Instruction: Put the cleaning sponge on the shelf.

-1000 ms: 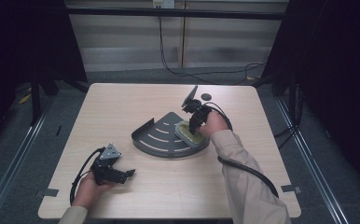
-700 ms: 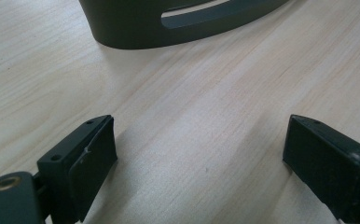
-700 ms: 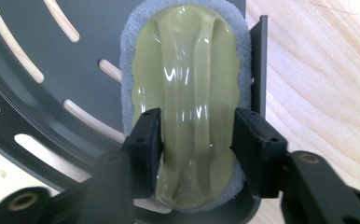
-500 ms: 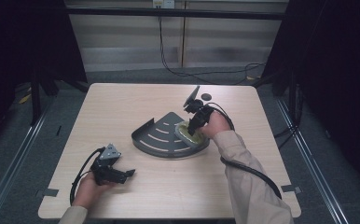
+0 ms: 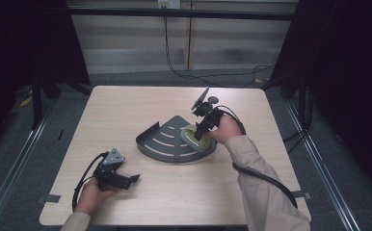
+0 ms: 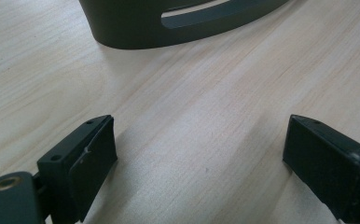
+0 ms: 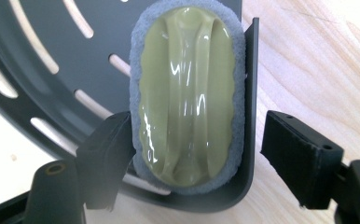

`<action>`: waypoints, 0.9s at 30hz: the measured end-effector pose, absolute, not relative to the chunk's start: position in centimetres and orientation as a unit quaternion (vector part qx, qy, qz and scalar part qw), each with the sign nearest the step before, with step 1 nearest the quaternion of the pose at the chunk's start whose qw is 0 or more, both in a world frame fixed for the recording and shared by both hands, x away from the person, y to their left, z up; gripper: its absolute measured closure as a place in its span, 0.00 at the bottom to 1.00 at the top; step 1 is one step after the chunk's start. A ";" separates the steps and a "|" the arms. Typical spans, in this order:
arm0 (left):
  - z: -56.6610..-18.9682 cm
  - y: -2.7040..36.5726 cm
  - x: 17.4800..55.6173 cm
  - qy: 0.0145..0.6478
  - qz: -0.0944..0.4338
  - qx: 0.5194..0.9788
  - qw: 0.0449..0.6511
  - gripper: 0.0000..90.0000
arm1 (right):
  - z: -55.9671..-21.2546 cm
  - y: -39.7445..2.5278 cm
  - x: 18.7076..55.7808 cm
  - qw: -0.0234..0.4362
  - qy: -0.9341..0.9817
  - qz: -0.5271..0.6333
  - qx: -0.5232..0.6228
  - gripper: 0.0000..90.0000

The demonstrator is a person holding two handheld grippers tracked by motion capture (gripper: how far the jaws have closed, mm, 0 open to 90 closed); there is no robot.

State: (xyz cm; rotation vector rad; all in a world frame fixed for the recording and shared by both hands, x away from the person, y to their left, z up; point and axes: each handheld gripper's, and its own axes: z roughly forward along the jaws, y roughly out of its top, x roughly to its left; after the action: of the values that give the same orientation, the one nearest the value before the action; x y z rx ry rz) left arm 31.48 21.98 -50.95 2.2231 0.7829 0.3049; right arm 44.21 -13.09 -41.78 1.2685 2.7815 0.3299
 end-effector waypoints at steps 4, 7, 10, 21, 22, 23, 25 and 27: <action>-51.0 22.0 31.5 0.307 0.118 0.867 0.374 0.10 | -41.4 -13.5 43.7 0.031 0.904 0.113 0.412 0.26; -51.0 22.0 31.5 0.306 0.119 0.867 0.374 0.10 | -41.1 -13.8 43.3 0.031 0.905 0.115 0.407 0.26; -51.0 22.0 31.5 0.306 0.119 0.867 0.374 0.10 | -40.8 -14.3 42.9 0.030 0.905 0.122 0.406 0.26; -51.0 22.0 31.5 0.306 0.119 0.867 0.374 0.10 | -40.1 -16.0 41.6 0.030 0.909 0.129 0.396 0.23; -51.0 22.0 31.5 0.306 0.119 0.867 0.374 0.10 | -40.0 -16.1 41.5 0.033 0.910 0.131 0.392 0.23; -51.0 22.0 31.5 0.306 0.118 0.867 0.375 0.10 | -39.9 -16.3 41.4 0.032 0.910 0.134 0.390 0.23; -51.0 22.0 31.5 0.306 0.119 0.867 0.374 0.10 | -39.7 -16.6 41.1 0.031 0.911 0.139 0.388 0.22; -51.0 22.0 31.5 0.306 0.119 0.867 0.374 0.10 | -39.6 -16.8 40.8 0.030 0.912 0.139 0.384 0.21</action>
State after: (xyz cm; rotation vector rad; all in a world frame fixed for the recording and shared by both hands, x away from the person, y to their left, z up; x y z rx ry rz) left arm 31.48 21.97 -50.96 2.2209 0.7836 0.3051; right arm 40.85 -16.82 -39.62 1.1827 2.8128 0.4291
